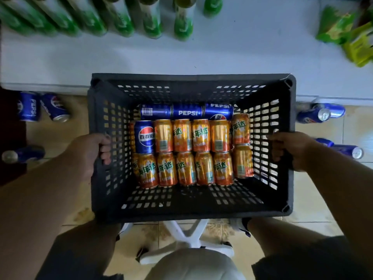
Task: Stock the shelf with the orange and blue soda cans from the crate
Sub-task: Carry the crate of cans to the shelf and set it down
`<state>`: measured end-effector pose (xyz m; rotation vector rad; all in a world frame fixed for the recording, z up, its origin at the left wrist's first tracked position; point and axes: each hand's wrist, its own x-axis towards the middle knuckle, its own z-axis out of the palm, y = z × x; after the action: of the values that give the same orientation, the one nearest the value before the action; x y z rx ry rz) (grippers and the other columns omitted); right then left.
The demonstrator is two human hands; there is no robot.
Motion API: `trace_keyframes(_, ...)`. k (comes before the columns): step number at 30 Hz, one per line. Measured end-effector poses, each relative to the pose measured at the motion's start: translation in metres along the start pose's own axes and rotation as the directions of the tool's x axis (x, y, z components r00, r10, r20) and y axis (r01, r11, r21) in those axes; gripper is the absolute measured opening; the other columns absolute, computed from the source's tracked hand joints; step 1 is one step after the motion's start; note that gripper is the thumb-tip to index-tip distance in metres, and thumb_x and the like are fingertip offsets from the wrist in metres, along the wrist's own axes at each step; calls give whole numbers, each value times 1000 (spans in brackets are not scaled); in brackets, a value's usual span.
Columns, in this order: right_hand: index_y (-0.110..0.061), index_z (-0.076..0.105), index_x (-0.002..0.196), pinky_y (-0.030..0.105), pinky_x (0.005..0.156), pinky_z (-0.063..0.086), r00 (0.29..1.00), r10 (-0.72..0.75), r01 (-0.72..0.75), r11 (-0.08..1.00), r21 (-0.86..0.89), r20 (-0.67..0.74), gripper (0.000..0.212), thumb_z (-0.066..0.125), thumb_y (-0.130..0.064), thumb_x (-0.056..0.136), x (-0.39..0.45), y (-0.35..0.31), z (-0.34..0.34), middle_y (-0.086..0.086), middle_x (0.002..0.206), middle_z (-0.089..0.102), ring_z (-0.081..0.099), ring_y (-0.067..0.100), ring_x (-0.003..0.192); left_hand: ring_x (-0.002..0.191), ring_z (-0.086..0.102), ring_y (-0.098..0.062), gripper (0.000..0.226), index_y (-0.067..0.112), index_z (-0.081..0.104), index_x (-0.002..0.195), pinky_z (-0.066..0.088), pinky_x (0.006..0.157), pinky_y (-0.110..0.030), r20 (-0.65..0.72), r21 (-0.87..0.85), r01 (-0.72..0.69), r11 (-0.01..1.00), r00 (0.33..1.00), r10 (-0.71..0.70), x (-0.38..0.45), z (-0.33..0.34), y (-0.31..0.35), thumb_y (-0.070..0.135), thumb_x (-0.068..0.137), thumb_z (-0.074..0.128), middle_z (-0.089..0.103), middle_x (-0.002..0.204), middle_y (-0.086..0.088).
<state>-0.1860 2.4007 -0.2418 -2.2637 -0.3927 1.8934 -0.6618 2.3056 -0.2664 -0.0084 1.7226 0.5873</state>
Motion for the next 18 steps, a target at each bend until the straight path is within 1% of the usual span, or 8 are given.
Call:
trace_keyframes(4, -20, 43, 72, 28, 47, 29, 1000, -4, 4, 1000, 7, -1, 28, 57, -6, 93, 25, 8, 2, -5, 50, 29, 26, 12, 42, 37, 30, -11, 21, 20, 43, 72, 31, 38, -20, 9, -4, -8, 1000, 1000, 8, 27, 4, -5, 9, 88, 37, 34, 47, 8)
trace_keyframes(8, -17, 49, 78, 29, 49, 31, 1000, 8, -8, 1000, 11, -2, 19, 58, -6, 92, 41, 8, 1, -4, 52, 33, 29, 13, 46, 39, 29, -11, 21, 20, 42, 71, 30, 38, -20, 16, 16, -40, 999, 999, 39, 42, 14, -2, 8, 87, 37, 33, 50, 7)
trace_keyframes(11, -15, 52, 83, 29, 52, 30, 1000, 6, -6, 1000, -1, 5, 13, 59, -9, 91, 52, 7, -4, -3, 55, 33, 29, 13, 49, 41, 29, -12, 18, 20, 43, 71, 30, 39, -21, 13, 29, -44, 999, 999, 43, 51, 23, 0, 9, 85, 39, 32, 53, 6)
trace_keyframes(16, -19, 46, 77, 28, 45, 29, 1000, -5, 5, 1000, -3, 16, 21, 56, -9, 93, 70, 8, -10, -3, 56, 29, 26, 12, 47, 42, 28, -13, 18, 21, 41, 69, 29, 41, -23, 24, 56, -46, 997, 999, 45, 55, 33, 0, 10, 83, 40, 30, 54, 5)
trace_keyframes(18, -18, 46, 78, 28, 46, 30, 1000, -11, 11, 1000, -18, 19, 21, 54, -9, 95, 67, 8, -9, -2, 59, 29, 26, 13, 49, 43, 29, -13, 17, 20, 42, 69, 29, 43, -25, 6, 79, -54, 995, 999, 54, 50, 34, 0, 10, 83, 40, 32, 55, 4)
